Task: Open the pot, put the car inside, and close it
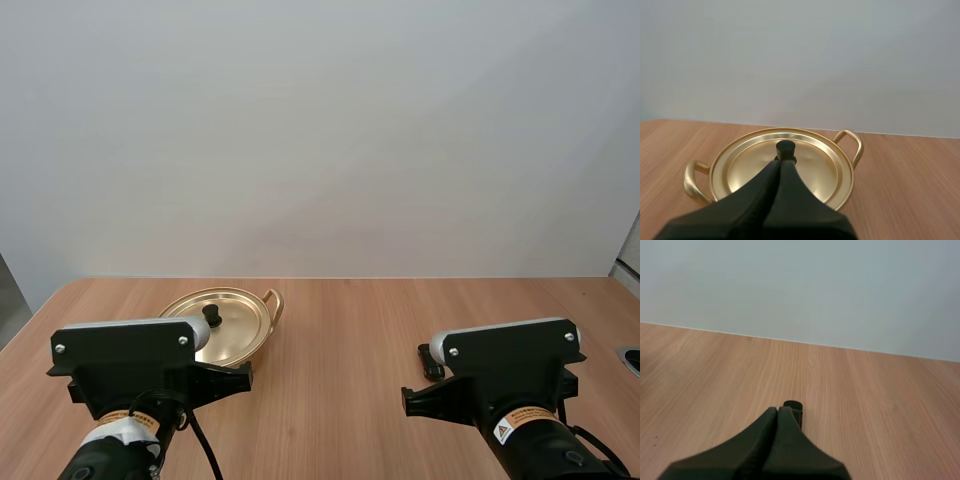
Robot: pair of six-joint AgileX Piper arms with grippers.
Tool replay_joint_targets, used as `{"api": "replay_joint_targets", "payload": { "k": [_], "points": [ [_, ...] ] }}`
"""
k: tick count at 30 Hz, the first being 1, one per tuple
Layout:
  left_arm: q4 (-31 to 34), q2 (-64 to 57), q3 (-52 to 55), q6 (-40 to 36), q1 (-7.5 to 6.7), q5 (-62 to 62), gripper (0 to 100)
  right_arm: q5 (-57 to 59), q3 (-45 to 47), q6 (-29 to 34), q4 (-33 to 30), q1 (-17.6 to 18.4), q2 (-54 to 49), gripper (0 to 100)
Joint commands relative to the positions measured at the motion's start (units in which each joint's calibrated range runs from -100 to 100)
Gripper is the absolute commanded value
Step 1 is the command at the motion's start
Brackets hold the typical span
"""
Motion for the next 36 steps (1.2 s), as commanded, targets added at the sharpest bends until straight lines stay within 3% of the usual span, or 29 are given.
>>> {"api": "replay_joint_targets", "payload": {
  "k": [1,8,15,17,21,25,28,36],
  "points": [
    [2.6,0.0,-0.3,3.6,0.02,-3.7,0,-8.7,0.0,-1.0,-3.0,0.0,0.0,0],
    [6.2,0.0,-8.9,11.0,0.02,-11.5,0,-27.1,0.0,-1.5,-20.5,0.0,0.0,0],
    [6.4,0.0,-17.9,12.9,0.02,-10.2,0,-26.8,-9.0,-1.8,-22.9,0.0,0.0,0],
    [6.4,0.0,-20.2,12.9,0.02,-11.2,0,-25.3,-13.9,-1.8,-22.6,0.0,0.0,0],
    [6.3,0.0,-26.6,10.0,0.02,-7.3,0,-20.6,-23.3,-1.1,-15.7,0.0,0.0,0],
    [6.3,6.9,-33.9,9.7,0.02,5.4,0,-5.2,-31.2,-1.1,-13.4,0.0,0.1,0],
    [6.3,13.1,-38.4,10.9,0.02,13.4,0,-0.8,-32.5,-2.0,-13.4,0.0,1.8,0],
    [5.7,30.3,-50.2,14.0,2.82,24.1,0,13.8,-32.5,-10.1,-6.5,0.0,5.3,0]
  ]
}}
